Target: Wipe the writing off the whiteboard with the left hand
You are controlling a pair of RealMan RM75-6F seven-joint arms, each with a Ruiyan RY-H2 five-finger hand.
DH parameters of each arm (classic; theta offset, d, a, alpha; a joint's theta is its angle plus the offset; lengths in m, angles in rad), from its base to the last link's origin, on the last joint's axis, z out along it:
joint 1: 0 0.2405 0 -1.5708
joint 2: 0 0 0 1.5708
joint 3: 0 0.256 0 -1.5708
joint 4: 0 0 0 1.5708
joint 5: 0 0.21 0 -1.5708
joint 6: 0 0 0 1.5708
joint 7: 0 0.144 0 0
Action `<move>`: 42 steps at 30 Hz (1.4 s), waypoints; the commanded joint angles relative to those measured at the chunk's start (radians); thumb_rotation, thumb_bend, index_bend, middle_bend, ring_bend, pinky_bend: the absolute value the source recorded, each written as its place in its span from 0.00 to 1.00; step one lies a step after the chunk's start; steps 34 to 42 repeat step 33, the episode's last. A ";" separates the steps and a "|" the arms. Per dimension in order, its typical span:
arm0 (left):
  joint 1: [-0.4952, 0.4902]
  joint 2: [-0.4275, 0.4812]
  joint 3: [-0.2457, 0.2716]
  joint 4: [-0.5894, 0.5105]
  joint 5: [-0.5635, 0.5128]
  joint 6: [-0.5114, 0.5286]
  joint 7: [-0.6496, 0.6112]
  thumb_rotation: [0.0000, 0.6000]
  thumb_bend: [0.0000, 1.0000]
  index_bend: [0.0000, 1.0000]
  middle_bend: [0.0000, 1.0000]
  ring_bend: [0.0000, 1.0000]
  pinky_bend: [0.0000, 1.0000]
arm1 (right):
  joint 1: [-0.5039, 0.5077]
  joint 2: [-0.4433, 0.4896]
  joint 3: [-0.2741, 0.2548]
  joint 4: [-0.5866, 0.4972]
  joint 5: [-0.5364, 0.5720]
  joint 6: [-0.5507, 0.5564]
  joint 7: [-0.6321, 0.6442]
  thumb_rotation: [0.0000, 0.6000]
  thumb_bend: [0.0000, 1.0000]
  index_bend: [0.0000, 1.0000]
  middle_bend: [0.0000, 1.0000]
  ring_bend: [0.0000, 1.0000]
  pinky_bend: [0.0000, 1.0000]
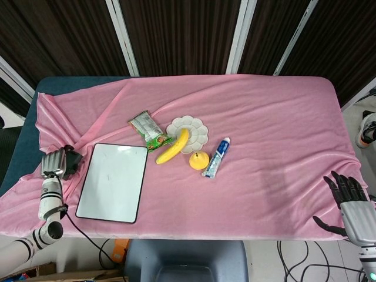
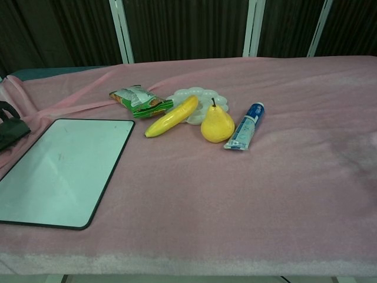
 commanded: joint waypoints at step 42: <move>0.493 0.283 0.380 -0.487 0.894 0.739 -0.190 1.00 0.34 0.00 0.00 0.00 0.10 | 0.010 -0.020 0.002 -0.011 0.022 -0.033 -0.054 1.00 0.34 0.00 0.00 0.00 0.00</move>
